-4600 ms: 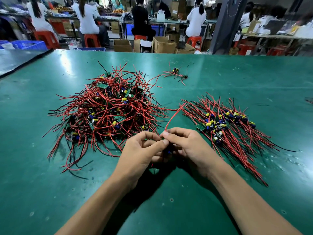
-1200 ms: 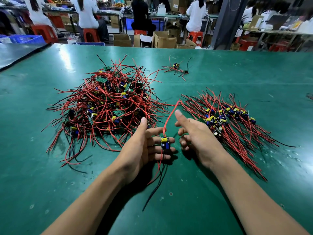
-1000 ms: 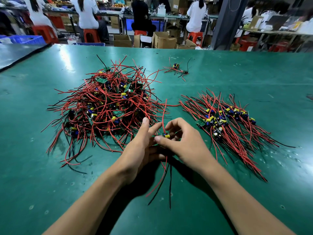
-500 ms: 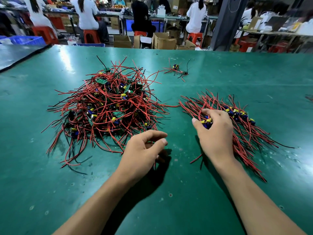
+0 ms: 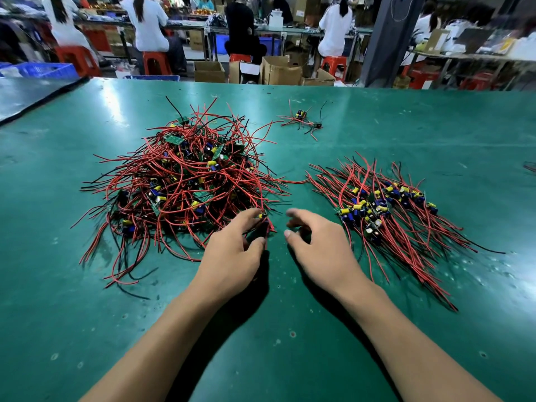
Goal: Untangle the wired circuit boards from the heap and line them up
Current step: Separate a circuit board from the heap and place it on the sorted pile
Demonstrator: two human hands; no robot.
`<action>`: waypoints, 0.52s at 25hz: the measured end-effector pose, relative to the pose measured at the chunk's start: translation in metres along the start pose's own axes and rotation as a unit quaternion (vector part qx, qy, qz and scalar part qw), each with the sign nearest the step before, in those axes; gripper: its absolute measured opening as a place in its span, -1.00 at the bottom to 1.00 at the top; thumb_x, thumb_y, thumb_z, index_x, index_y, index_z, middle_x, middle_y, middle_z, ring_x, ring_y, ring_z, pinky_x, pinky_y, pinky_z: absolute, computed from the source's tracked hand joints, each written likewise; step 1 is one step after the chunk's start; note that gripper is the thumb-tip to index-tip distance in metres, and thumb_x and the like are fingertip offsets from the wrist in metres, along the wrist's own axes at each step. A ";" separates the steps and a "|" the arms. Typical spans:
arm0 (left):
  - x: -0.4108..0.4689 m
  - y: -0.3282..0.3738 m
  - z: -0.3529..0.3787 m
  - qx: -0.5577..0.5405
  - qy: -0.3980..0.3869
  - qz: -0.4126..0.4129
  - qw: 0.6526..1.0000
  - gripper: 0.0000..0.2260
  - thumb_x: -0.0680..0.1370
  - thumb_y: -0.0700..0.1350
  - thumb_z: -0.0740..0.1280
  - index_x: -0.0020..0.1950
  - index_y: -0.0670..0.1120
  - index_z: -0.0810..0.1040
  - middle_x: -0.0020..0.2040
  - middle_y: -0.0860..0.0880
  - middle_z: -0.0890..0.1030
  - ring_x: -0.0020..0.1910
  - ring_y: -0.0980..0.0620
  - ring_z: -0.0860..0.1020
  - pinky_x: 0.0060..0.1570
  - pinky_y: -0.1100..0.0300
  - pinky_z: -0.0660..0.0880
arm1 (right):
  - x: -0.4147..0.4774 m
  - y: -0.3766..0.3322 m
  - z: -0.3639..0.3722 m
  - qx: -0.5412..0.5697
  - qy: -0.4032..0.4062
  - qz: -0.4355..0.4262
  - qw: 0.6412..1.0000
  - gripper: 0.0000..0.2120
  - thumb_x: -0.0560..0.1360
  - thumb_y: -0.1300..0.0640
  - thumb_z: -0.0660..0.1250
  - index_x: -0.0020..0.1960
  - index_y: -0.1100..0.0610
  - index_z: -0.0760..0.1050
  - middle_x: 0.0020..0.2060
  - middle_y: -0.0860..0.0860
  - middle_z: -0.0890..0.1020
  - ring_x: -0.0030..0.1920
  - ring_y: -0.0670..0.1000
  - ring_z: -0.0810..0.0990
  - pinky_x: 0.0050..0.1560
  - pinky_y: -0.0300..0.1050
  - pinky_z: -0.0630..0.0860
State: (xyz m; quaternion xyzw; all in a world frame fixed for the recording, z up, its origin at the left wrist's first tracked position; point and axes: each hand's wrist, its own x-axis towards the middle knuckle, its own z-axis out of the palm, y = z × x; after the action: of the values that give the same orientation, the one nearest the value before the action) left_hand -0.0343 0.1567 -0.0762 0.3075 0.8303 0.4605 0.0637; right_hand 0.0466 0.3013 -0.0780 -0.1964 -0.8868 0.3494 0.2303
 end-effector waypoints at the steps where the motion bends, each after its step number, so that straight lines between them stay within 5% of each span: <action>1: 0.000 0.000 0.000 -0.010 -0.013 0.001 1.000 -0.57 0.55 -0.21 0.35 0.38 0.11 0.45 0.23 0.11 0.61 0.10 0.21 0.58 0.15 0.37 0.37 | 0.000 -0.001 0.000 0.023 -0.022 0.022 0.999 -0.54 0.55 0.20 0.37 0.44 0.06 0.45 0.11 -0.03 0.65 -0.08 -0.13 0.58 0.07 -0.45 0.35; 4: 0.001 -0.001 -0.001 -0.003 -0.043 0.014 0.999 -0.60 0.55 -0.22 0.34 0.35 0.09 0.47 0.24 0.15 0.61 0.26 0.22 0.52 0.26 0.33 0.35 | 0.000 -0.005 0.001 0.051 -0.083 0.046 0.994 -0.43 0.57 0.22 0.34 0.54 0.00 0.31 0.14 -0.08 0.64 -0.12 -0.15 0.57 -0.05 -0.54 0.33; 7: 0.000 -0.001 0.001 -0.006 -0.060 0.033 0.998 -0.60 0.54 -0.26 0.34 0.32 0.06 0.50 0.19 0.18 0.62 0.24 0.20 0.53 0.30 0.25 0.39 | -0.001 -0.006 0.001 0.054 -0.076 0.037 0.995 -0.49 0.51 0.17 0.44 0.44 -0.01 0.45 -0.03 -0.06 0.67 -0.28 -0.19 0.52 -0.12 -0.48 0.40; 10: -0.001 0.002 0.001 -0.054 -0.058 0.046 0.996 -0.61 0.52 -0.34 0.33 0.23 0.05 0.55 0.10 0.17 0.65 0.16 0.27 0.56 0.27 0.30 0.41 | -0.003 -0.005 0.004 0.019 -0.063 0.023 0.998 -0.56 0.46 0.12 0.48 0.33 0.00 0.55 0.02 -0.05 0.65 -0.30 -0.11 0.47 -0.04 -0.19 0.50; 13: -0.004 0.002 0.002 -0.080 -0.019 0.054 0.995 -0.67 0.51 -0.34 0.34 0.16 0.02 0.59 -0.02 0.15 0.68 -0.07 0.23 0.62 0.06 0.31 0.50 | -0.001 -0.004 0.004 0.044 -0.012 0.028 0.999 -0.72 0.47 0.17 0.47 0.17 0.03 0.63 -0.02 -0.06 0.67 -0.35 -0.12 0.47 -0.11 -0.24 0.49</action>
State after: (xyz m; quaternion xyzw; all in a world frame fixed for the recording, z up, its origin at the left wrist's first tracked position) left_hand -0.0293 0.1569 -0.0767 0.3544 0.7718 0.5221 0.0784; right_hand 0.0445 0.2960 -0.0782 -0.2066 -0.8673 0.3966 0.2186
